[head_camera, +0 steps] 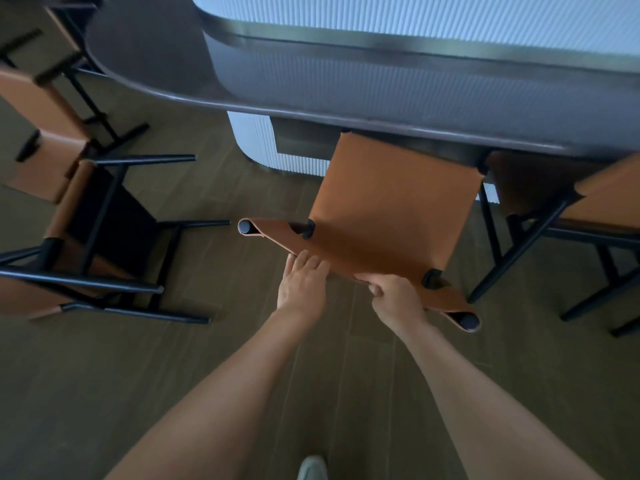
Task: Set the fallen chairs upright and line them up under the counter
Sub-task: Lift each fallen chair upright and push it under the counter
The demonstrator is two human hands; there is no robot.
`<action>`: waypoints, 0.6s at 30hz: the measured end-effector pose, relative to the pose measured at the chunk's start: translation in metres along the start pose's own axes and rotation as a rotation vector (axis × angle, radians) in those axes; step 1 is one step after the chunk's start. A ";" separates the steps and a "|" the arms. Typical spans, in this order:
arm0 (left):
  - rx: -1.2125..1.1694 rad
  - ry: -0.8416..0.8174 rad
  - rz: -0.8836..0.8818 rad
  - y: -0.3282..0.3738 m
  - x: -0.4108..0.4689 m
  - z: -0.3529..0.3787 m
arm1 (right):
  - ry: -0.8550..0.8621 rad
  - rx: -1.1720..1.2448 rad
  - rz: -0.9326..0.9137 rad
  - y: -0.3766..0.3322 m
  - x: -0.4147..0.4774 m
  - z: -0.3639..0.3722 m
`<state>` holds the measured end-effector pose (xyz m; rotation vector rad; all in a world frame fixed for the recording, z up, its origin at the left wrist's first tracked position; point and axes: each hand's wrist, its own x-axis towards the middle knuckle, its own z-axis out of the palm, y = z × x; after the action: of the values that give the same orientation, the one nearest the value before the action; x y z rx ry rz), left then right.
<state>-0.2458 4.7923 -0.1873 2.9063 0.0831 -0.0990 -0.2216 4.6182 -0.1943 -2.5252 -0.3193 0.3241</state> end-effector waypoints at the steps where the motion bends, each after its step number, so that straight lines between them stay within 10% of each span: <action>1: -0.005 -0.009 0.011 0.002 0.008 -0.003 | 0.003 0.002 0.004 0.002 0.006 -0.006; 18: -0.008 -0.012 0.070 0.048 0.154 -0.036 | 0.006 0.058 0.063 0.032 0.138 -0.101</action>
<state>-0.0870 4.7620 -0.1525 2.8972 -0.0197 -0.1038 -0.0563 4.5818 -0.1522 -2.4820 -0.2255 0.3452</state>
